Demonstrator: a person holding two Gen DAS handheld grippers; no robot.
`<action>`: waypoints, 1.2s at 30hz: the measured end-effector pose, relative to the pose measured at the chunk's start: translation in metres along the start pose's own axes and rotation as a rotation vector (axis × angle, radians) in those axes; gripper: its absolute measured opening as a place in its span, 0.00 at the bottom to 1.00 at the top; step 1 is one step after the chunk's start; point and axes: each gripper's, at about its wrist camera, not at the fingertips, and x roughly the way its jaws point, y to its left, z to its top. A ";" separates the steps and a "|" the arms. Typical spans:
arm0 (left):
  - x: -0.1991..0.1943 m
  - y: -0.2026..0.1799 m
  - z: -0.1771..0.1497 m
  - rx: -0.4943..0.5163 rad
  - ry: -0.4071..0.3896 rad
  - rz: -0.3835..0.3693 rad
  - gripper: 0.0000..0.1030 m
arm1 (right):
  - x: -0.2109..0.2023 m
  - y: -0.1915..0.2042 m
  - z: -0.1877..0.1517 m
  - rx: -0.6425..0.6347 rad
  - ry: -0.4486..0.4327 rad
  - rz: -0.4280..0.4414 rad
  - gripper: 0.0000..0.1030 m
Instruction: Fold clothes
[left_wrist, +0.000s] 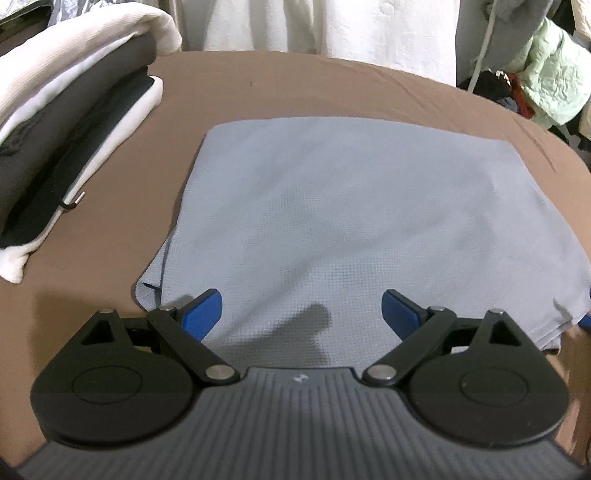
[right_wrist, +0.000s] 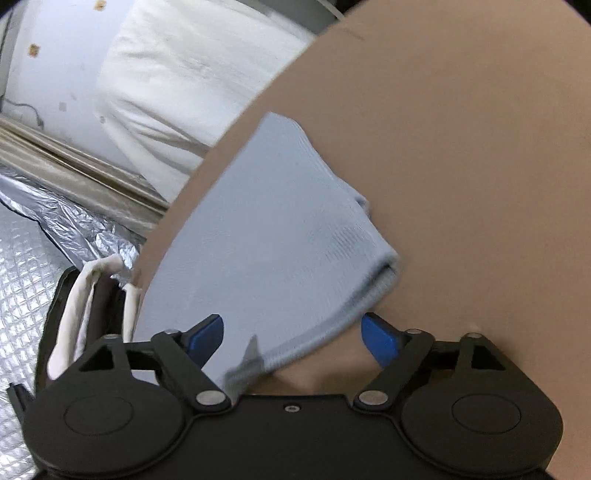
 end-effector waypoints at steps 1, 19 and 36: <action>0.001 0.000 0.000 0.001 0.005 -0.009 0.91 | 0.010 0.002 0.002 -0.008 -0.018 0.000 0.85; 0.022 0.094 0.009 -0.335 0.047 -0.290 0.68 | 0.045 0.165 0.032 -0.640 -0.086 -0.092 0.13; 0.027 0.184 -0.018 -0.640 0.014 -0.328 0.64 | 0.168 0.277 -0.146 -1.262 0.361 0.130 0.11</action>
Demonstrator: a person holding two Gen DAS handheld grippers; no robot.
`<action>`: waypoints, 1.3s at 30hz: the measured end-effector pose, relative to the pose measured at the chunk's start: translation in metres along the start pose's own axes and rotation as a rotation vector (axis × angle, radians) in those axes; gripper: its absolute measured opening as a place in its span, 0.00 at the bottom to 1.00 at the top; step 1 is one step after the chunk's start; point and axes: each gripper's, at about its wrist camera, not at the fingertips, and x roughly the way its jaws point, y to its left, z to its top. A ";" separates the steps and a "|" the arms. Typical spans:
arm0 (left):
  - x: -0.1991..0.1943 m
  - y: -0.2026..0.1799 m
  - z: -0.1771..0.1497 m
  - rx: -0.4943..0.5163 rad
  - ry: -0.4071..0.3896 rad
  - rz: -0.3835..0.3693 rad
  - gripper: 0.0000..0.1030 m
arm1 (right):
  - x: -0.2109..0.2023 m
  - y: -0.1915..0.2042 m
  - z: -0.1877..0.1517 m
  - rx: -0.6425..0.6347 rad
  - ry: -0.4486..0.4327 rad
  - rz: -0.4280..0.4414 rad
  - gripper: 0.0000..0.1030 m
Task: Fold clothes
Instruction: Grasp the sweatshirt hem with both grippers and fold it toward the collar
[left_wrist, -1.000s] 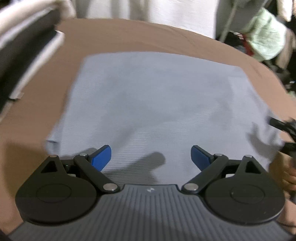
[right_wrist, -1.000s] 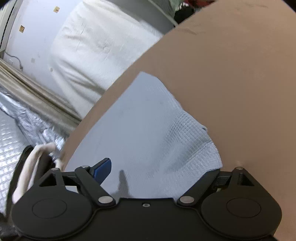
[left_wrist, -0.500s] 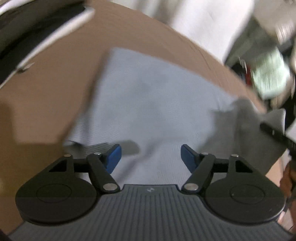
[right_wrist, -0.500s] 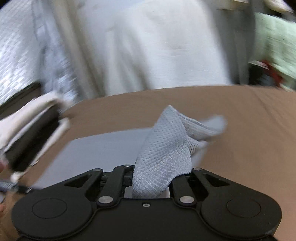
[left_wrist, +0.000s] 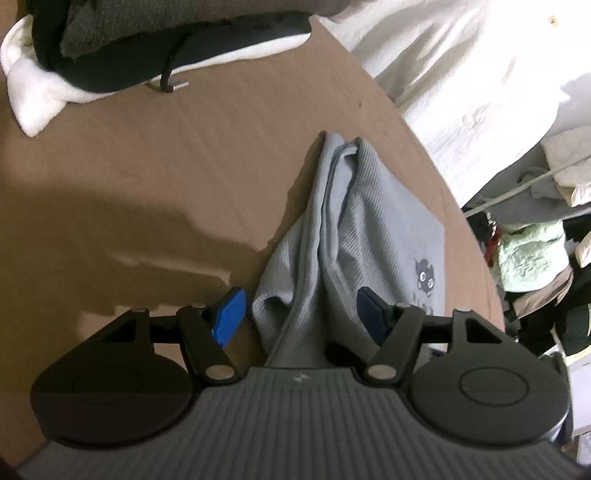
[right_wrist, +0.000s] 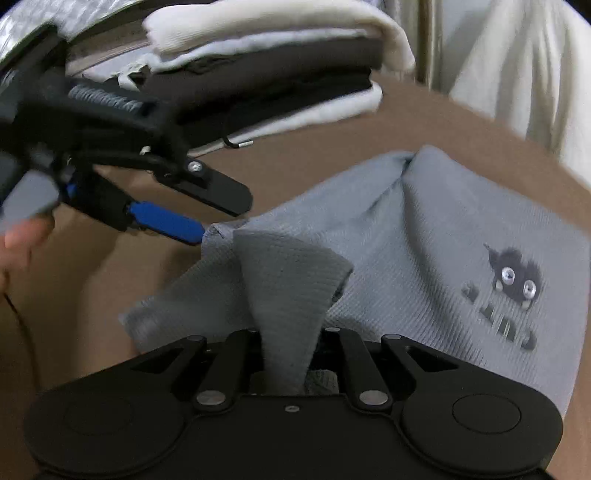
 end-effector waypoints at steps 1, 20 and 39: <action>0.000 0.000 -0.001 0.006 0.000 -0.002 0.64 | -0.005 0.003 -0.004 -0.029 -0.021 -0.016 0.11; -0.035 -0.010 -0.007 0.033 -0.005 -0.099 0.64 | -0.050 0.063 -0.037 -0.129 -0.085 -0.059 0.24; -0.015 -0.053 -0.052 0.355 0.060 0.178 0.67 | -0.140 -0.018 -0.114 0.044 0.018 -0.165 0.57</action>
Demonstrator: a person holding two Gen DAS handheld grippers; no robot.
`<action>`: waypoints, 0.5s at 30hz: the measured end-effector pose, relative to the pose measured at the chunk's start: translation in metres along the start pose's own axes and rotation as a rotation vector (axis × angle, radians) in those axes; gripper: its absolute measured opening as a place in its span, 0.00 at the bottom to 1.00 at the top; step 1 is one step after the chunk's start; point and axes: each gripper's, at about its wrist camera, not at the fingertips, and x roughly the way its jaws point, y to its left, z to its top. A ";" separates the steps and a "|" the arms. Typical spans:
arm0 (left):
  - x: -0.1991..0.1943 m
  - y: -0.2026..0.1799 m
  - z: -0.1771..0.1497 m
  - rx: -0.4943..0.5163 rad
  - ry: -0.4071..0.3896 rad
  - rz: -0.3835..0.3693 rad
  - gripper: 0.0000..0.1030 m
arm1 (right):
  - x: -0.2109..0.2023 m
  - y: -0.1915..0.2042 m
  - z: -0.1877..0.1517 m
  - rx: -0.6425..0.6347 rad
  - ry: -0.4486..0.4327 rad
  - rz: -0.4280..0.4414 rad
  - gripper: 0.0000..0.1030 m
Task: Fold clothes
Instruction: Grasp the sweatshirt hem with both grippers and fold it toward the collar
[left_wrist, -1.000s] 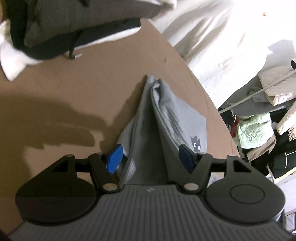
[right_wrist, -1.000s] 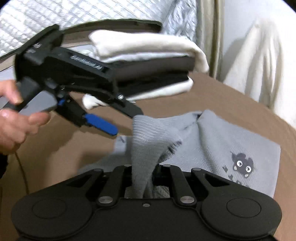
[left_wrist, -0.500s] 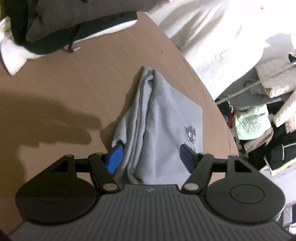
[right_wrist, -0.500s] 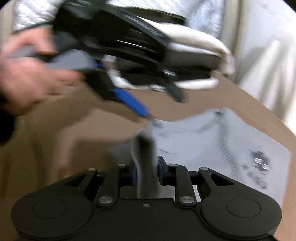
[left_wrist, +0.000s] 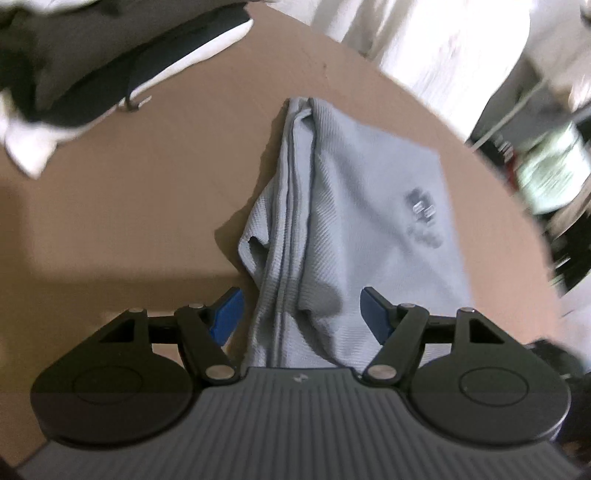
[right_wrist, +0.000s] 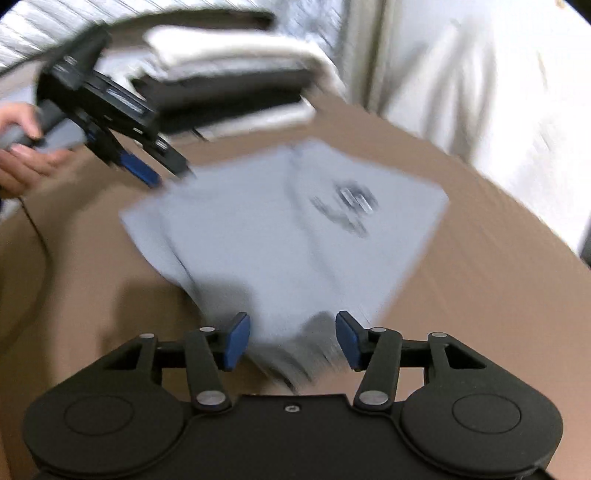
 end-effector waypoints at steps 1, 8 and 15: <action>0.006 -0.009 -0.001 0.047 0.007 0.035 0.64 | 0.002 -0.004 -0.005 0.024 0.010 0.004 0.59; -0.017 -0.039 -0.008 0.170 -0.095 0.137 0.12 | 0.020 -0.007 -0.008 0.107 0.006 0.055 0.64; -0.017 -0.011 -0.005 0.032 -0.026 0.168 0.18 | 0.046 -0.011 -0.002 0.103 0.047 0.087 0.64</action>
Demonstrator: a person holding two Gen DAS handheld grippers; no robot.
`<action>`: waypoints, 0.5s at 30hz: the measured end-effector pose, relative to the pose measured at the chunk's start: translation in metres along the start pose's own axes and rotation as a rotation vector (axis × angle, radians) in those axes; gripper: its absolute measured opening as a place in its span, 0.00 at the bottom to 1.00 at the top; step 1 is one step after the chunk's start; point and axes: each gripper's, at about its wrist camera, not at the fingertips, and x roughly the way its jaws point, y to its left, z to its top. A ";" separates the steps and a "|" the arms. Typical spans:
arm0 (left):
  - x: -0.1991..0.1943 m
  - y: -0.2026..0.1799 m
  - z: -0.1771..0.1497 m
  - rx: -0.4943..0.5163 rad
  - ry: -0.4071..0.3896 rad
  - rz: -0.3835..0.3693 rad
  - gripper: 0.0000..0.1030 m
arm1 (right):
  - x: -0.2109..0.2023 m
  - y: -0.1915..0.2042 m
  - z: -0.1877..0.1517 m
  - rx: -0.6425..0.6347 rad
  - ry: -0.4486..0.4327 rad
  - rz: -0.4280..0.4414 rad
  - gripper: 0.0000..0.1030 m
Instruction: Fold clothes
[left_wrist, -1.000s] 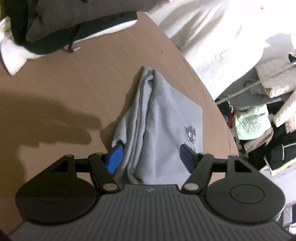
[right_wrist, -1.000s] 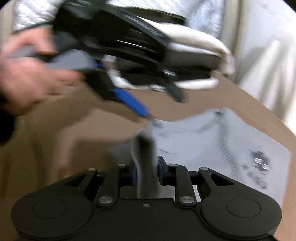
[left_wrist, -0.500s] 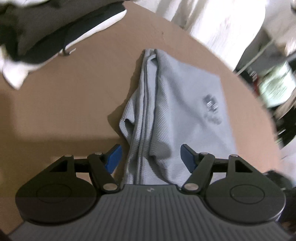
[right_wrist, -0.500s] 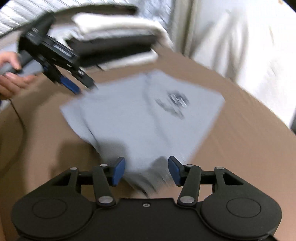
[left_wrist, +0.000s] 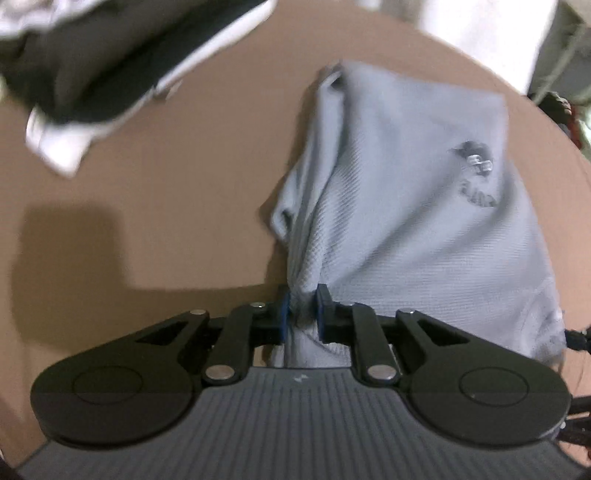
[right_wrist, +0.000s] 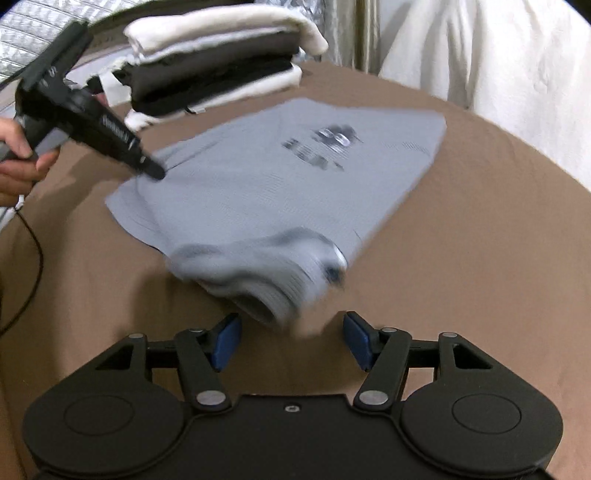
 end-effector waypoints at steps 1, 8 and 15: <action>0.002 0.003 0.000 -0.015 0.014 0.011 0.18 | 0.000 -0.002 0.000 0.014 -0.003 0.004 0.64; 0.006 0.012 0.001 -0.043 0.029 0.034 0.31 | -0.013 -0.022 0.009 0.105 -0.076 0.061 0.64; -0.005 0.004 0.009 -0.009 -0.072 0.019 0.51 | -0.012 -0.055 0.009 0.392 -0.174 0.271 0.64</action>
